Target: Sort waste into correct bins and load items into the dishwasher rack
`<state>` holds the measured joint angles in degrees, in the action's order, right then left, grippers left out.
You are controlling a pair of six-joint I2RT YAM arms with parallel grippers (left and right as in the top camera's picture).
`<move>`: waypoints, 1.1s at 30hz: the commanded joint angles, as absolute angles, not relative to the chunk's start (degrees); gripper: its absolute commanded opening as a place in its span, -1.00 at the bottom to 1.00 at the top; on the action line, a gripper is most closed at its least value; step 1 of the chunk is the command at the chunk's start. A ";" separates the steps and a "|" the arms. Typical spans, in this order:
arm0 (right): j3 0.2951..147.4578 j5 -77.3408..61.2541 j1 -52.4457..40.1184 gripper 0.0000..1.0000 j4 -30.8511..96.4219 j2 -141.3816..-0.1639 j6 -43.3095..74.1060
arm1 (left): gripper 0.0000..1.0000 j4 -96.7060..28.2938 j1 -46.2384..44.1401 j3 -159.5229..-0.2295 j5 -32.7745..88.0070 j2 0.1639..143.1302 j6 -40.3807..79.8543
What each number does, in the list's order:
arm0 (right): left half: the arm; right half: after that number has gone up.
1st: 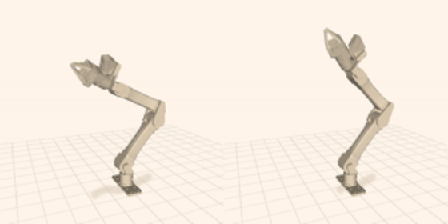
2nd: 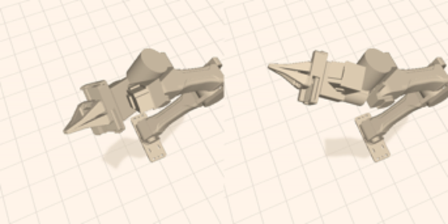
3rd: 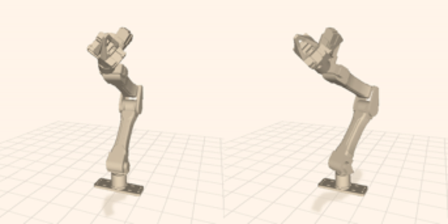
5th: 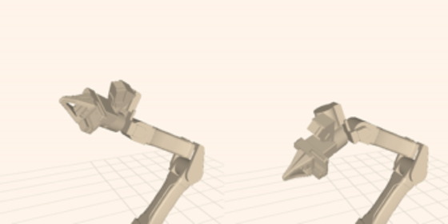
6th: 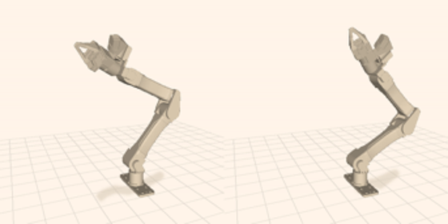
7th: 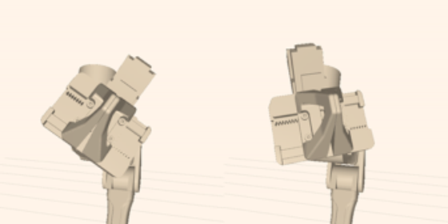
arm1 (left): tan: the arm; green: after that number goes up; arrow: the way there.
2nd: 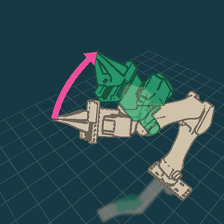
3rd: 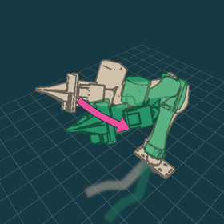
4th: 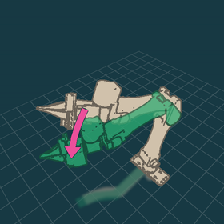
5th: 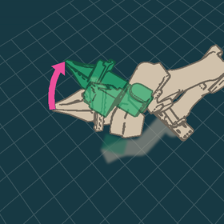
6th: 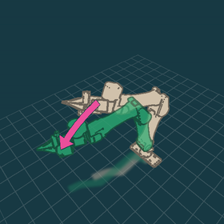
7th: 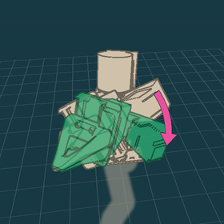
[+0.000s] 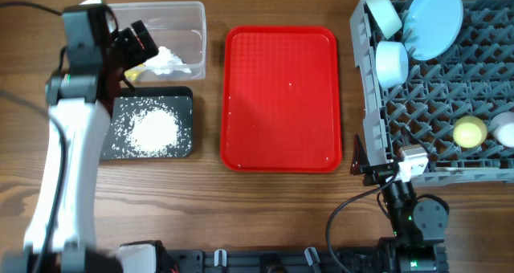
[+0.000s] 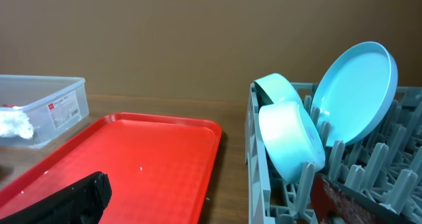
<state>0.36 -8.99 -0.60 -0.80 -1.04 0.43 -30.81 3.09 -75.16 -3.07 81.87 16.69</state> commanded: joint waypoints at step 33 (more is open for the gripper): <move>0.30 -9.98 -0.78 1.00 -0.82 -0.27 1.50 | 1.00 -4.40 3.86 -0.38 1.41 0.16 16.73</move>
<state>0.36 -8.99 -0.60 -0.69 -0.73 0.45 -4.01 4.16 -0.73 1.78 0.75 16.69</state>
